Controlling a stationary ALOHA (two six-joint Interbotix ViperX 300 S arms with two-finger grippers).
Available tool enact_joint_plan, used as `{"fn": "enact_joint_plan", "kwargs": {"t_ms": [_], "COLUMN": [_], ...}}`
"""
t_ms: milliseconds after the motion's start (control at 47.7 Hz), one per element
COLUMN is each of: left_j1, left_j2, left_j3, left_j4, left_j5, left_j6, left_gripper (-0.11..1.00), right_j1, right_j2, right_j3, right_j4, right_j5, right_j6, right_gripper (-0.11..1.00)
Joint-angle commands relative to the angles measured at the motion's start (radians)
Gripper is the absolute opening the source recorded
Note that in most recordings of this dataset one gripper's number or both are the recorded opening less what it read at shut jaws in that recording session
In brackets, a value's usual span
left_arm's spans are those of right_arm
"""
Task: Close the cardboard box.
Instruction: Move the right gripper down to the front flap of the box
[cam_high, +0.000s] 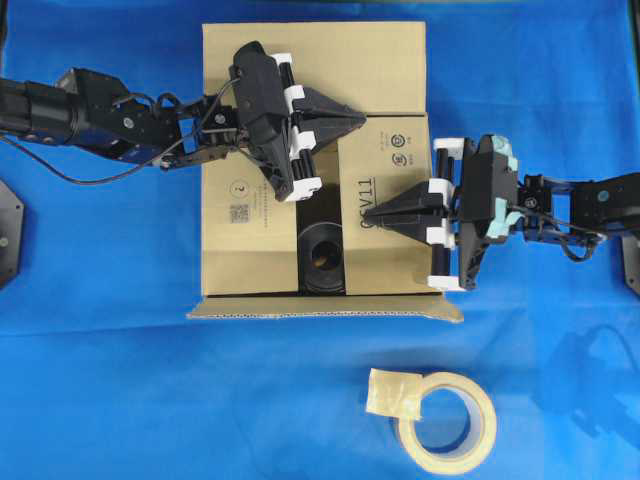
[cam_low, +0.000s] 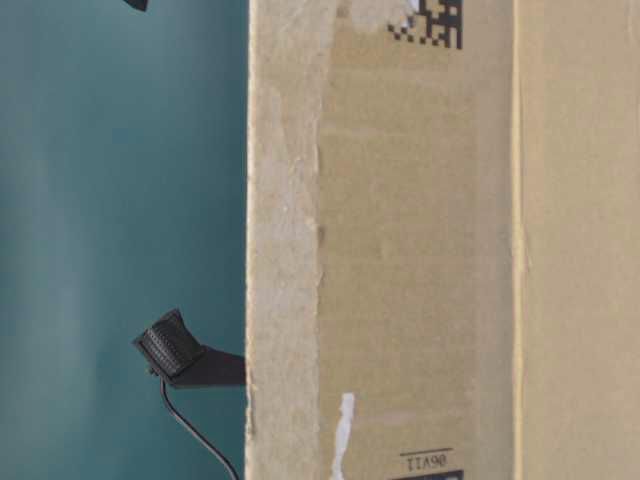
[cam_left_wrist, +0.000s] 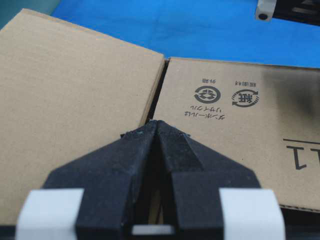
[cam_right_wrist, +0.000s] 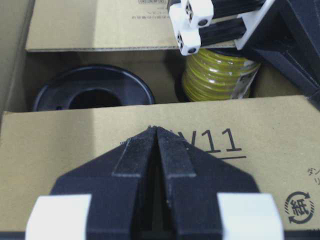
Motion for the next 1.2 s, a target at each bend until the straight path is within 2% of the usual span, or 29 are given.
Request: {"fn": "enact_joint_plan", "kwargs": {"t_ms": [0,189,315,399,567,671,776,986,1175], "left_j1": [0.003,0.005,0.005,0.003,0.005,0.005,0.005,0.005,0.003], "left_j2": [-0.009,-0.008,-0.008,-0.008,-0.008,-0.008,-0.009,-0.009,-0.009], "left_j3": [-0.006,-0.003,-0.003,-0.003,-0.002,0.002,0.002,0.003,0.008], "left_j4": [0.000,0.000,0.000,0.000,0.000,-0.002,-0.002,0.000,0.000], "left_j5": [0.009,0.012,0.012,0.014,0.014,0.014,0.014,0.014,0.012], "left_j6": [-0.002,-0.002,-0.002,-0.002,-0.002,-0.003,-0.003,-0.005,-0.009], "left_gripper": [0.00,0.00,0.00,0.00,0.00,0.00,0.00,0.00,0.00], "right_j1": [0.006,0.015,0.049,0.089,0.230,0.344,0.420,0.434,0.431], "right_j2": [-0.077,-0.241,-0.342,-0.399,-0.468,-0.462,-0.413,-0.264,-0.204], "right_j3": [-0.021,-0.017,-0.012,-0.003,0.015,0.017,0.015,0.012,0.029], "right_j4": [0.002,0.002,0.002,0.000,-0.006,-0.023,-0.048,-0.041,-0.032], "right_j5": [0.032,0.135,0.167,0.170,0.129,0.097,0.081,0.066,0.043], "right_j6": [0.002,0.002,0.002,0.000,-0.009,-0.023,-0.037,-0.038,-0.038], "right_gripper": [0.00,0.00,0.00,0.00,0.00,0.00,0.00,0.00,0.00]}}
